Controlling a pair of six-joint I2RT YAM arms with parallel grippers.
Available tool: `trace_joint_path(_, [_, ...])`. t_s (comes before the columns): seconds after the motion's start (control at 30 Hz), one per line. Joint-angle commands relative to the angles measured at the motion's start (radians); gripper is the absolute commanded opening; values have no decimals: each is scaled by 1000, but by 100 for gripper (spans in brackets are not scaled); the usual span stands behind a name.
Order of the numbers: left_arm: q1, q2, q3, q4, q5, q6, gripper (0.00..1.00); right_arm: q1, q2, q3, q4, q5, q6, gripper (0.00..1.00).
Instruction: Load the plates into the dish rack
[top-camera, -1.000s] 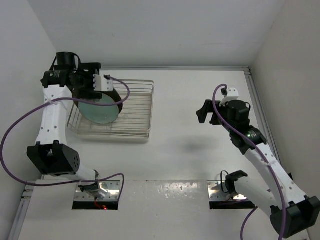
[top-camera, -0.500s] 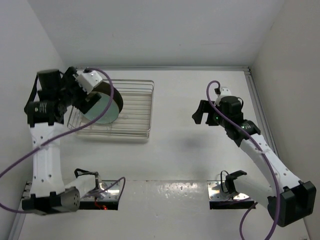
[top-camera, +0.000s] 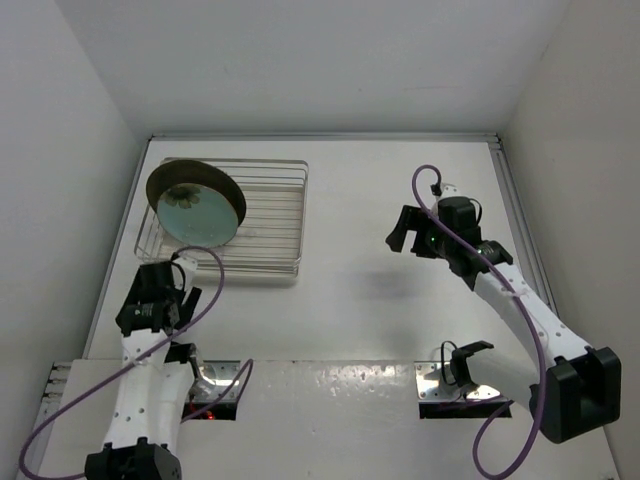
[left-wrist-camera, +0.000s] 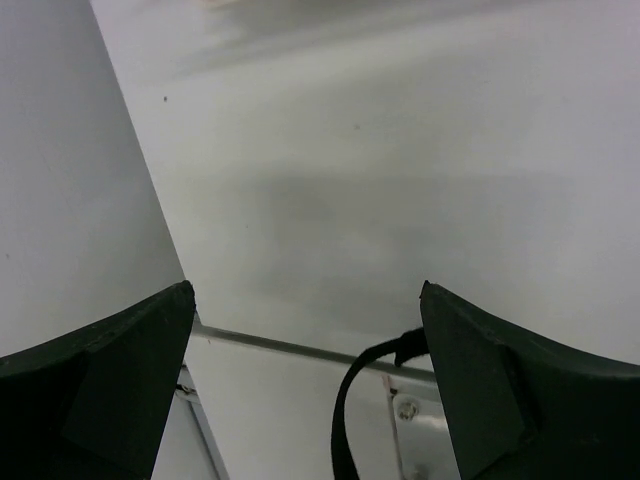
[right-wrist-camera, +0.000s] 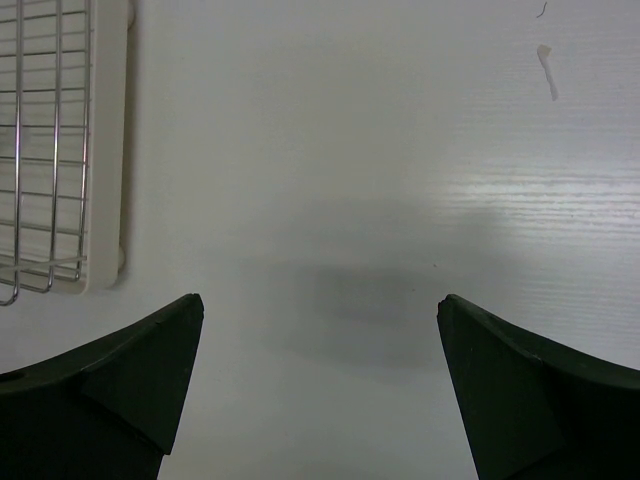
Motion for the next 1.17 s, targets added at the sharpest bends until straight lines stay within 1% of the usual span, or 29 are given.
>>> trace_joint_path(0.0, [40, -82, -76, 153, -122, -24, 100, -6, -3, 2, 33, -16, 1, 99])
trace_joint_path(0.07, [40, -107, -85, 164, -134, -24, 100, -6, -3, -4, 28, -12, -10, 99])
trace_joint_path(0.2, [40, -107, -76, 173, -154, -47, 100, -7, 3, -15, 22, -1, -9, 99])
trace_joint_path(0.3, [49, -107, -96, 183, -175, -61, 100, -7, 7, -22, 19, -7, -4, 99])
trace_joint_path(0.7, [49, -134, -96, 183, -185, -61, 100, -6, -45, -110, 48, -5, 30, 99])
trace_joint_path(0.9, [39, -134, -105, 183, -185, -61, 100, -7, -52, -116, 51, -7, 39, 99])
trace_joint_path(1.03, [29, -143, -105, 183, -185, -61, 100, -7, -56, -114, 59, -30, 45, 99])
trace_joint_path(1.13, [20, -143, -105, 192, -194, -70, 100, -7, -65, -133, 96, -59, 50, 99])
